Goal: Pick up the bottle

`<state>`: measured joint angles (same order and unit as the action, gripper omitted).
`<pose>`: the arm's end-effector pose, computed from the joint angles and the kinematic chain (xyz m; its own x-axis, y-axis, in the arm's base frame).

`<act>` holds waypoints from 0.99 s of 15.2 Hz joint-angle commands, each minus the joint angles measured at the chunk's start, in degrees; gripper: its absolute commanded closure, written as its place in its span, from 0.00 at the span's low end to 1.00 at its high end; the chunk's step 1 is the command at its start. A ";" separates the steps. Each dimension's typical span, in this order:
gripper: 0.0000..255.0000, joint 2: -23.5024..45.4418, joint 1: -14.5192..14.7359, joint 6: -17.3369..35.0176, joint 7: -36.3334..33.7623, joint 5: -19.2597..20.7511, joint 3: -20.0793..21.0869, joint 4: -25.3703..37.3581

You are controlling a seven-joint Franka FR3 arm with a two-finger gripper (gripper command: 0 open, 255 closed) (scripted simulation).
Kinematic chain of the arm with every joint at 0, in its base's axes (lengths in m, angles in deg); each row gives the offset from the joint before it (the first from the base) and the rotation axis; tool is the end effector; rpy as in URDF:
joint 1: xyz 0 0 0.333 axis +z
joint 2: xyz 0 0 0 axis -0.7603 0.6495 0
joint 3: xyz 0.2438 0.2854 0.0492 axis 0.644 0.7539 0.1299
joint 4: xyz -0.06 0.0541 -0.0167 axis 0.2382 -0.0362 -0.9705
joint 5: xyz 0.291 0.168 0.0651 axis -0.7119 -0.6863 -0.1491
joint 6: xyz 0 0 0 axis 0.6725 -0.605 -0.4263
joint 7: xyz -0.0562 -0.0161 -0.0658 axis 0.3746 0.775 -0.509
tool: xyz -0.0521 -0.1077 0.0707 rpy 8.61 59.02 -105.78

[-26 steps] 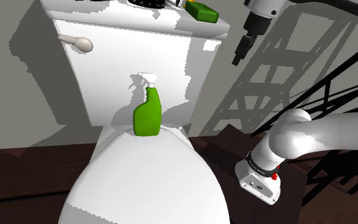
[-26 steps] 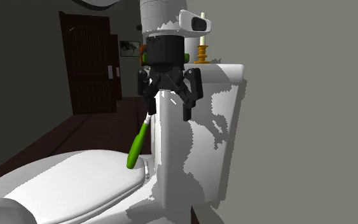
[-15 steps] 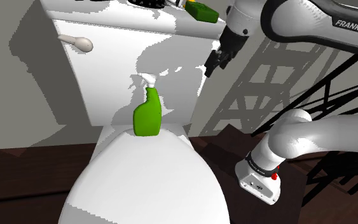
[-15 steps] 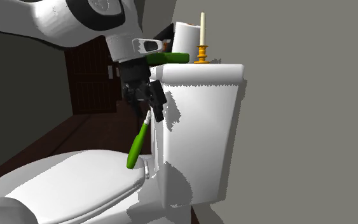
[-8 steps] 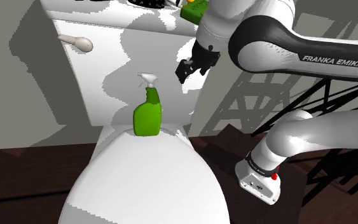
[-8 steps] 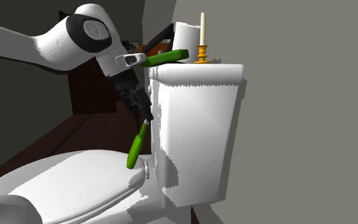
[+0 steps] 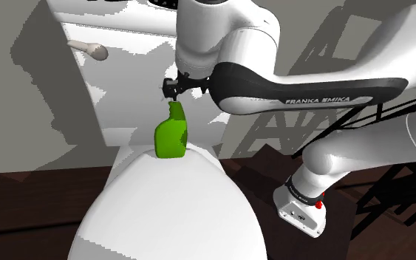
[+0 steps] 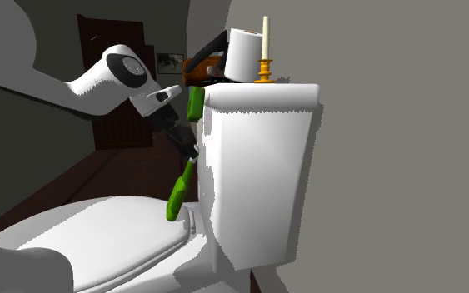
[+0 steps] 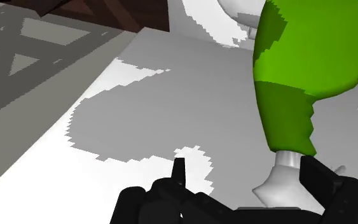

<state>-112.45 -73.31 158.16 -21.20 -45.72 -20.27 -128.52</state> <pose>0.3131 0.2931 0.5653 0.8247 -0.2562 0.5042 -0.4050 -0.8898 0.2104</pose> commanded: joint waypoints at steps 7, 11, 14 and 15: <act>0.00 4.77 -13.06 2.94 -11.46 6.02 15.74 3.02; 0.00 4.98 -13.99 4.52 -12.50 6.31 17.13 1.71; 1.00 4.88 -13.73 4.57 -12.46 6.24 16.88 1.54; 1.00 4.89 -13.78 4.55 -12.50 6.24 16.96 1.57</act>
<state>-107.60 -87.00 162.61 -33.69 -39.51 -3.27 -126.86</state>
